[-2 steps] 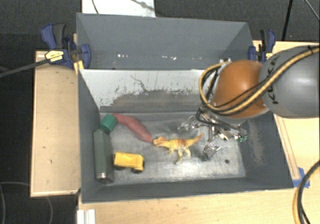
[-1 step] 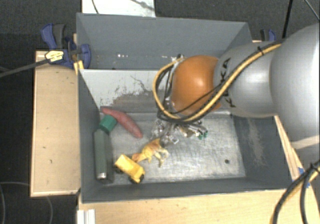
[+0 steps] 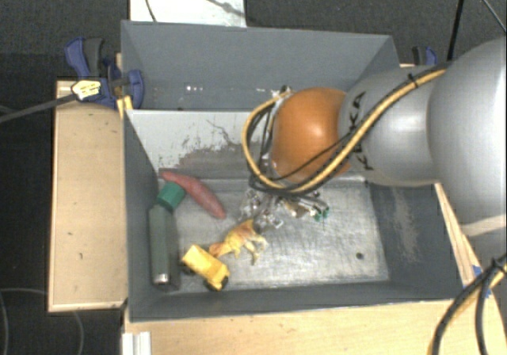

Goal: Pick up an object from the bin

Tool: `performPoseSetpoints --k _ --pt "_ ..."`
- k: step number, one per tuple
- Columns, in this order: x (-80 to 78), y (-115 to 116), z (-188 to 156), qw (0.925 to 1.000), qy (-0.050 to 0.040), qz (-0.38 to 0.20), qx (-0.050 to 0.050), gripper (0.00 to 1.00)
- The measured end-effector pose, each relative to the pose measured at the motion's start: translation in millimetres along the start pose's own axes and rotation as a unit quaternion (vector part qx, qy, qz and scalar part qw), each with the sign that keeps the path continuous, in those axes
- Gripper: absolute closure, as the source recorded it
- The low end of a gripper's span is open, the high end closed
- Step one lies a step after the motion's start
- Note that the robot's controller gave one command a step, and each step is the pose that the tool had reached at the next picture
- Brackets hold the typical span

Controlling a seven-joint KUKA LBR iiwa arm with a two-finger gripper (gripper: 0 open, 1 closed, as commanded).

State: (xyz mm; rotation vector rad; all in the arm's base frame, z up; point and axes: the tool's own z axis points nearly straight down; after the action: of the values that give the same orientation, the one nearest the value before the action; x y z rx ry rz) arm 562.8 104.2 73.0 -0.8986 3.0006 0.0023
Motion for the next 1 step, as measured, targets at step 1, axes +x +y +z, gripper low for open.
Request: performPoseSetpoints --k 1 --pt "1.5 0.6 -3.9 1.0000 0.0027 0.000 -0.001 1.00"
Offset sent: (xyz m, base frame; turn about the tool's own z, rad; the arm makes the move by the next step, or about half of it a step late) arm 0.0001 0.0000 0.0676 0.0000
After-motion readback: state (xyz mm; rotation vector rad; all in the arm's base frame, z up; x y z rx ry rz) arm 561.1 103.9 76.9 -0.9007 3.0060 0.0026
